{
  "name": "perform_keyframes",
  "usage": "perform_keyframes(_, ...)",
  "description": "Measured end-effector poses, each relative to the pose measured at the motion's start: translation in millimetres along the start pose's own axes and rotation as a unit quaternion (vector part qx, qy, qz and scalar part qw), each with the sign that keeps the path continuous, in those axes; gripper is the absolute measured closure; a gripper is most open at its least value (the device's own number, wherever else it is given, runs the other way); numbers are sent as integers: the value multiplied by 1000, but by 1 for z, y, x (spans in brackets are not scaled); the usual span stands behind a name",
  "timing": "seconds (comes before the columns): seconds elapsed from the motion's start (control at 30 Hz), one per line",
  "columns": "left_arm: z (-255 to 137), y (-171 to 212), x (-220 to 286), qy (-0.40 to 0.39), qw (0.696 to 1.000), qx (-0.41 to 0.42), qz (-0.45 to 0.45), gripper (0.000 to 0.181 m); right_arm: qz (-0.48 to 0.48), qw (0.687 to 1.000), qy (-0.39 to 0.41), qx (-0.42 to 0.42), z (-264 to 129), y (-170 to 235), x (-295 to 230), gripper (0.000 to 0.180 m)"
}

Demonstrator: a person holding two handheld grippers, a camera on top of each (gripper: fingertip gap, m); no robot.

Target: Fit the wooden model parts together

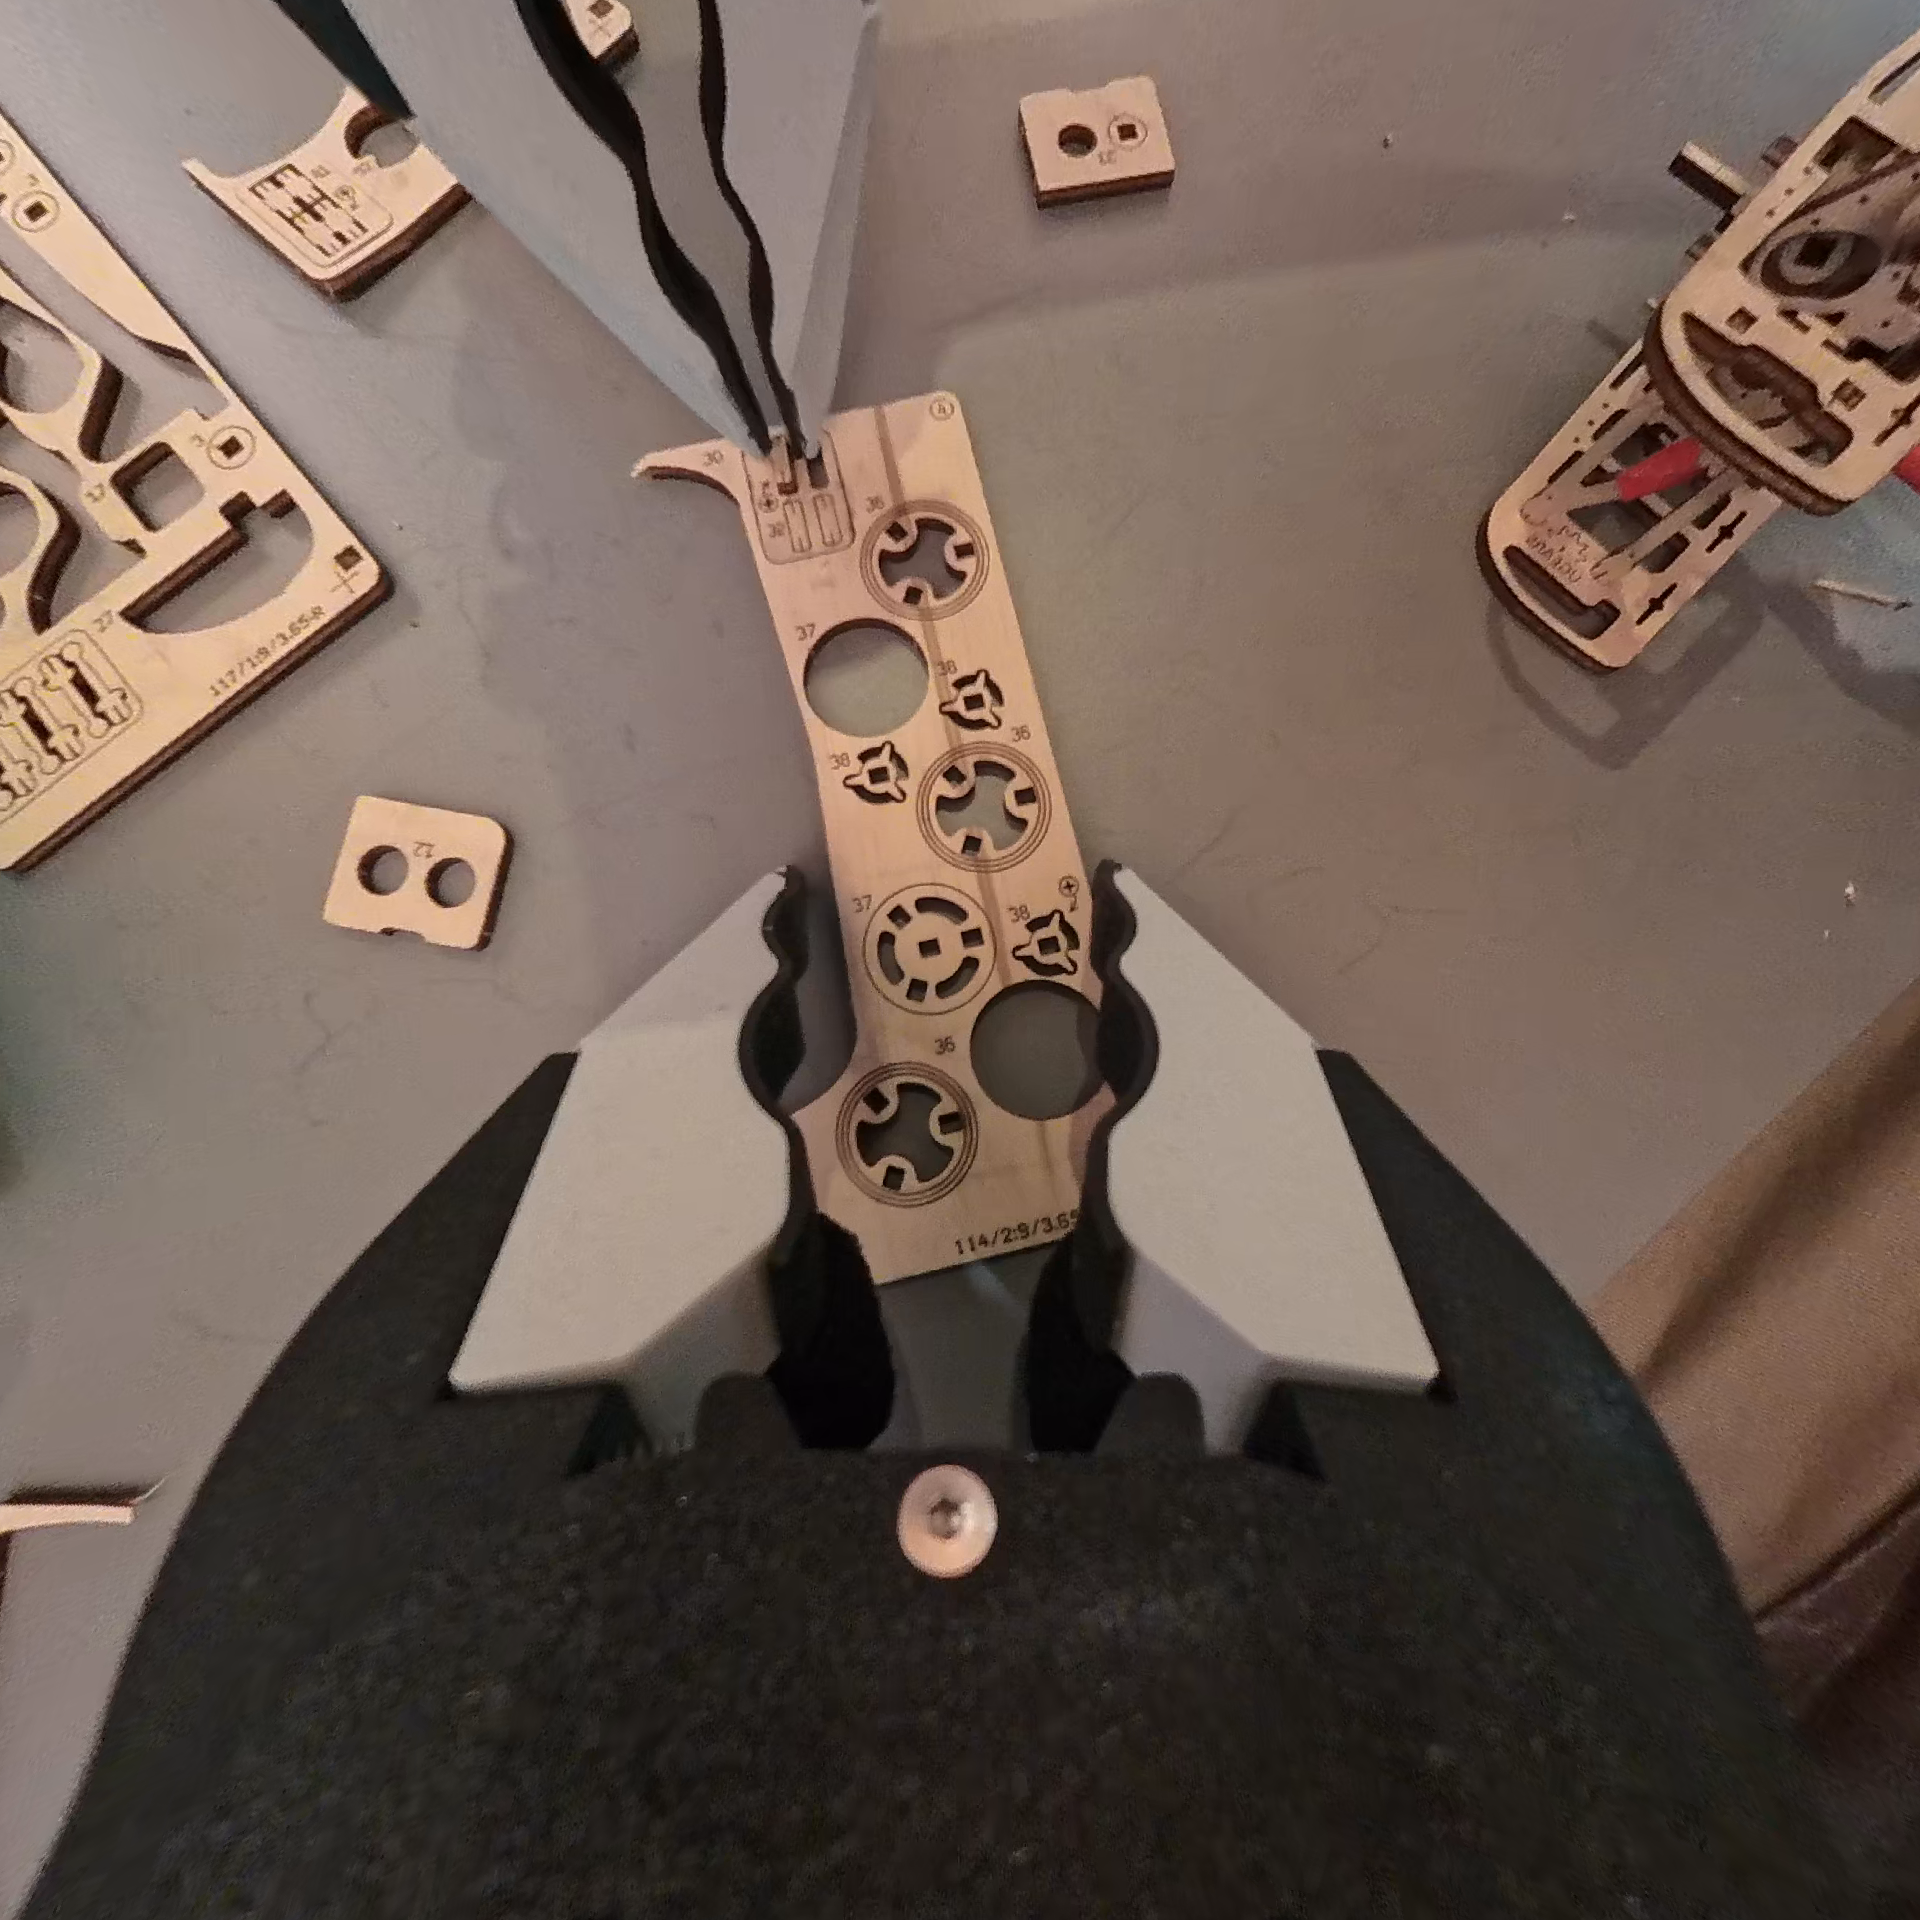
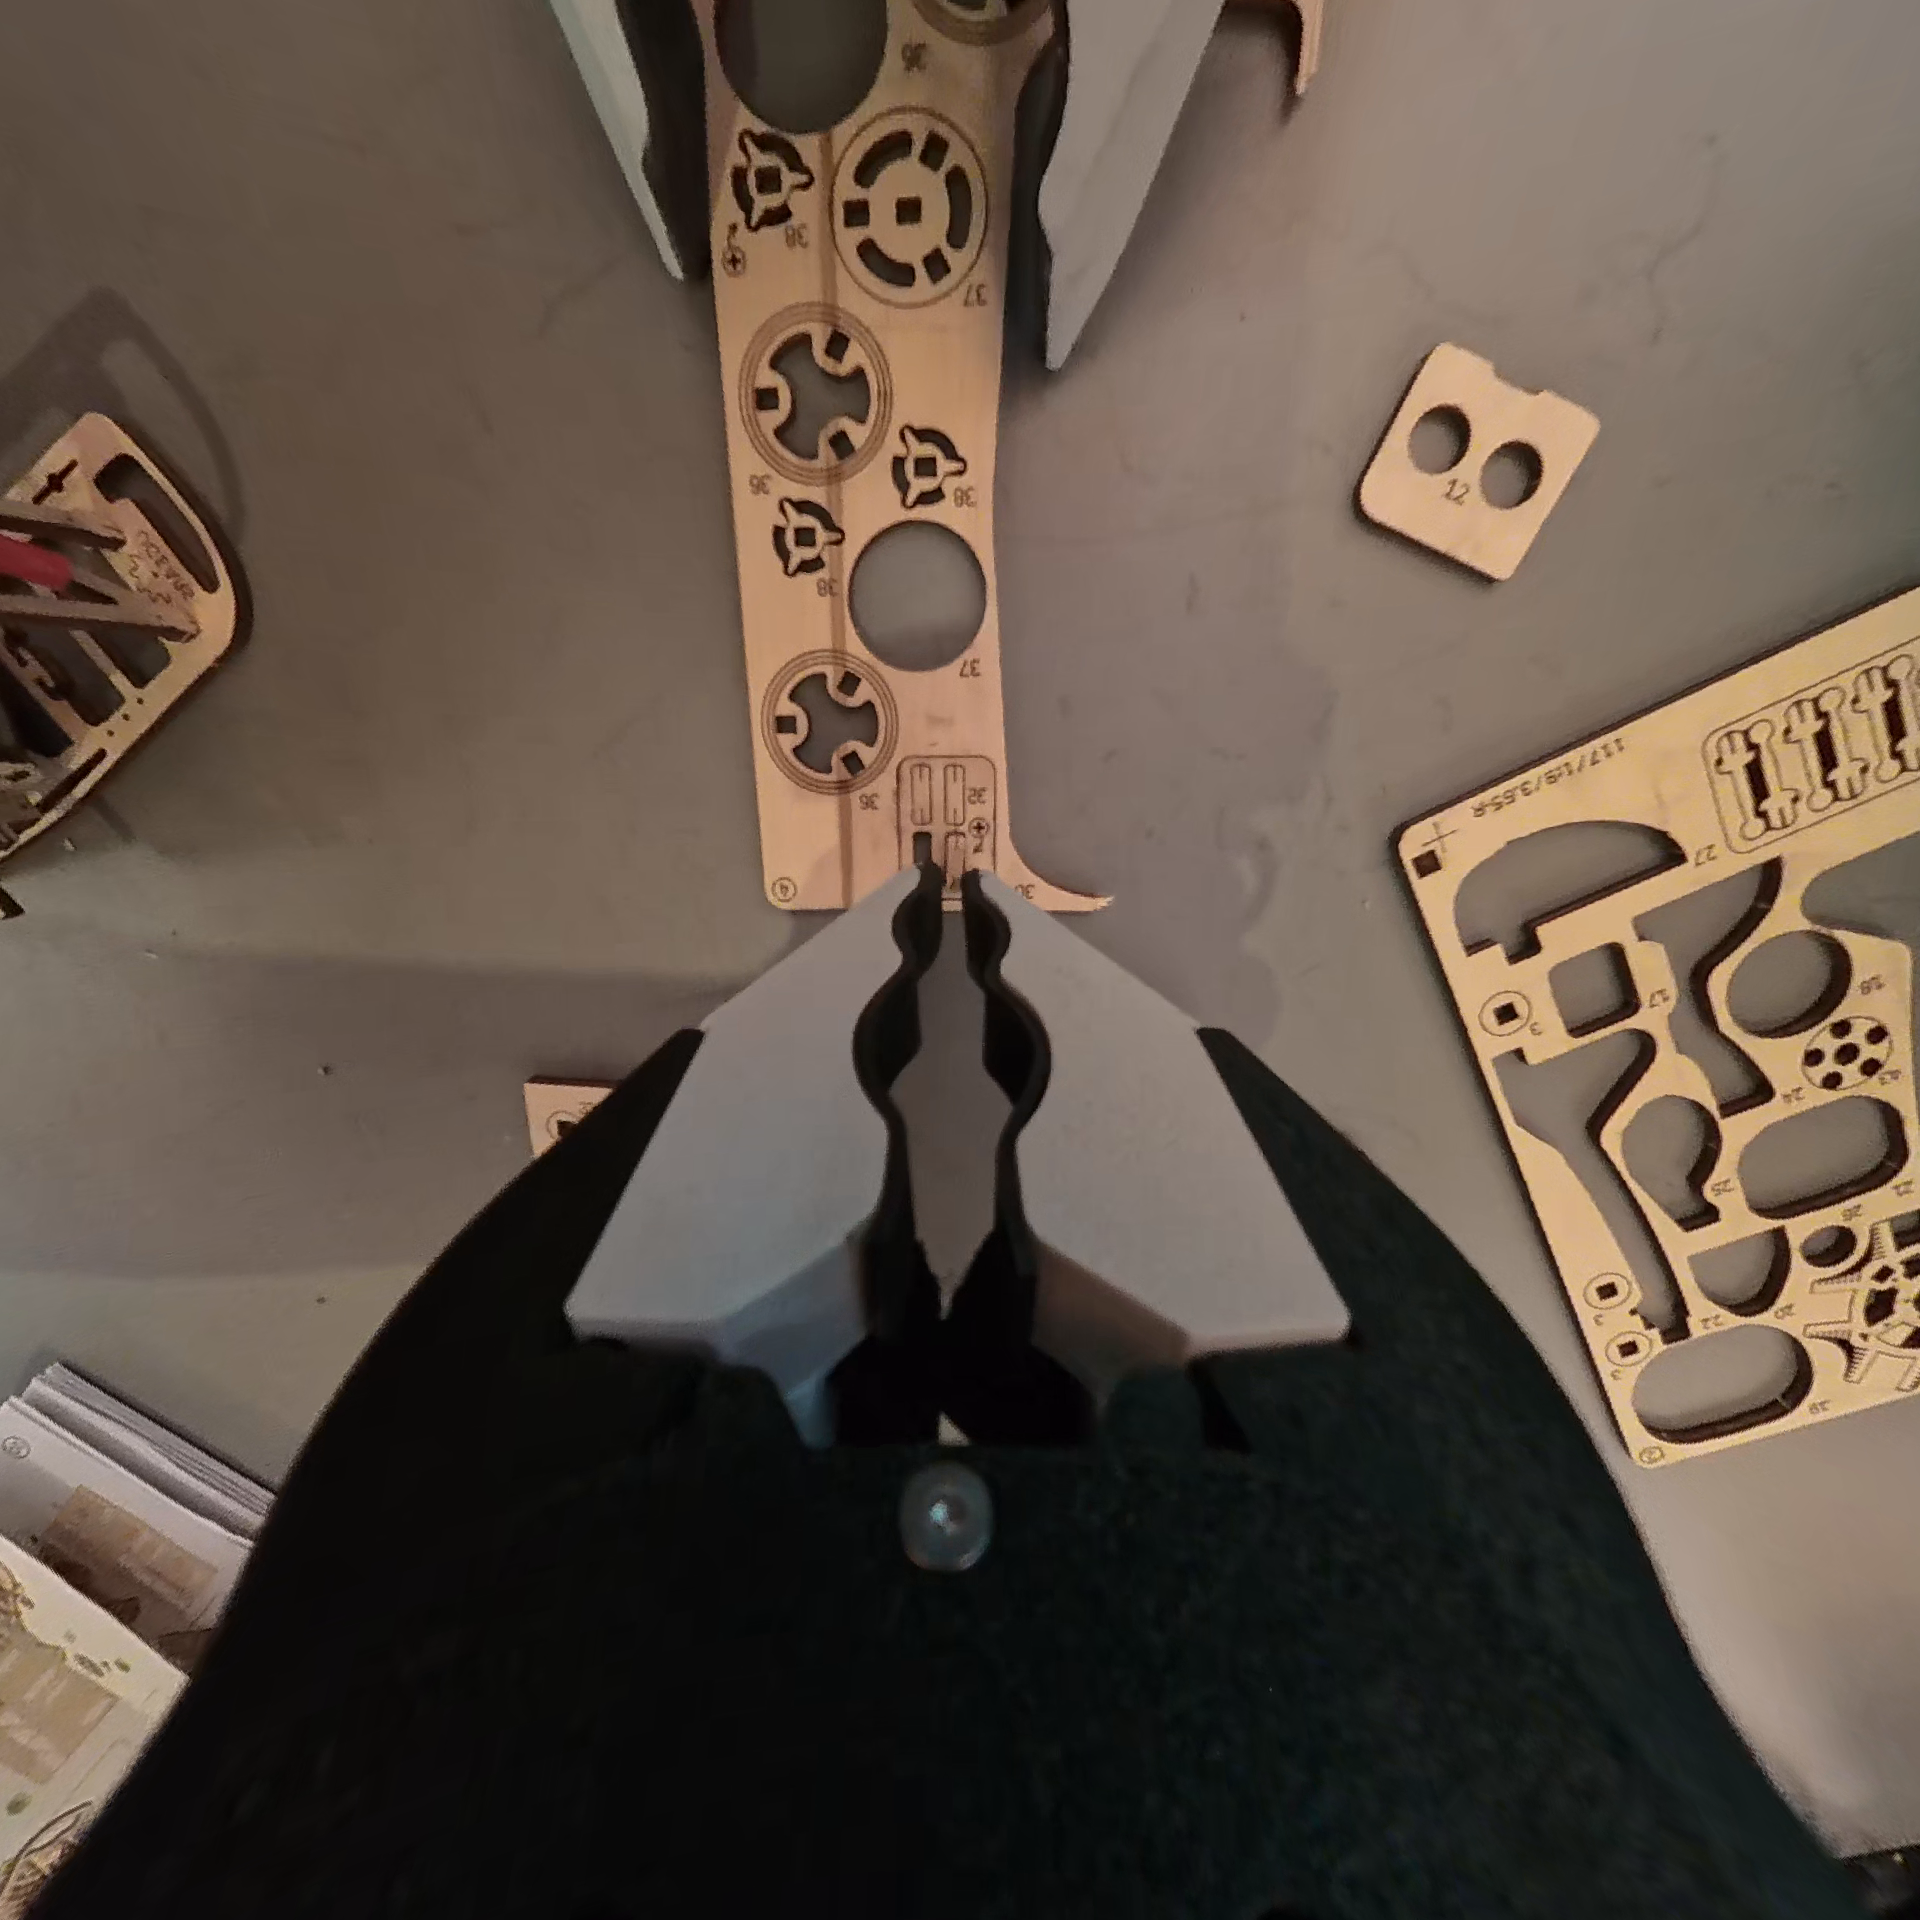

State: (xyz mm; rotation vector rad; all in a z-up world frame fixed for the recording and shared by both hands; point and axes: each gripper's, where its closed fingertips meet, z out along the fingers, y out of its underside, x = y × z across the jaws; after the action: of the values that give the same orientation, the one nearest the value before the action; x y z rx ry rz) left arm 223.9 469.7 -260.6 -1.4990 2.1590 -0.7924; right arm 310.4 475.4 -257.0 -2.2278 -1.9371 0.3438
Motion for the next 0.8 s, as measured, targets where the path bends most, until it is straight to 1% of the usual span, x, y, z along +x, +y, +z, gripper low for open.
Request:
perform_keyframes(0.1, 0, 0, 0, 0, 1000, 1, 0, 128, 6, 1000, 2, -1, -1, -2, 0, 171)
perform_keyframes(0.2, 0, 0, 0, 0, 1000, 1, -1, 128, 20, 1000, 2, 12, -9, -6, -3, 169)
perform_keyframes(0.3, 0, 0, 0, -1, 1000, 2, -1, 128, 46, 997, 44, 49, -24, -11, 4, 173)
perform_keyframes(0.33, 0, 0, 0, -1, 1000, 1, -1, 128, 64, 994, 56, 74, -29, -14, 6, 180)
perform_keyframes(0.37, 0, 0, 0, -1, 1000, 1, -1, 128, 88, 988, 65, 105, -32, -19, 8, 180)
perform_keyframes(0.4, 0, 0, 0, -1, 1000, 1, -1, 128, 114, 983, 66, 131, -32, -21, 7, 180)
perform_keyframes(0.47, 0, 0, 0, -1, 1000, 1, -1, 128, 153, 975, 72, 142, -23, -16, 6, 180)
perform_keyframes(0.63, 1, -1, 0, -3, 1000, 0, -3, 129, 167, 971, 103, 137, -1, -5, 4, 180)
perform_keyframes(0.67, 1, -1, 0, -3, 1000, 0, -3, 129, 171, 968, 115, 142, -2, -5, 6, 180)
perform_keyframes(0.8, 1, -1, 0, -4, 1000, 1, -4, 130, 178, 962, 121, 167, -12, -11, 8, 180)
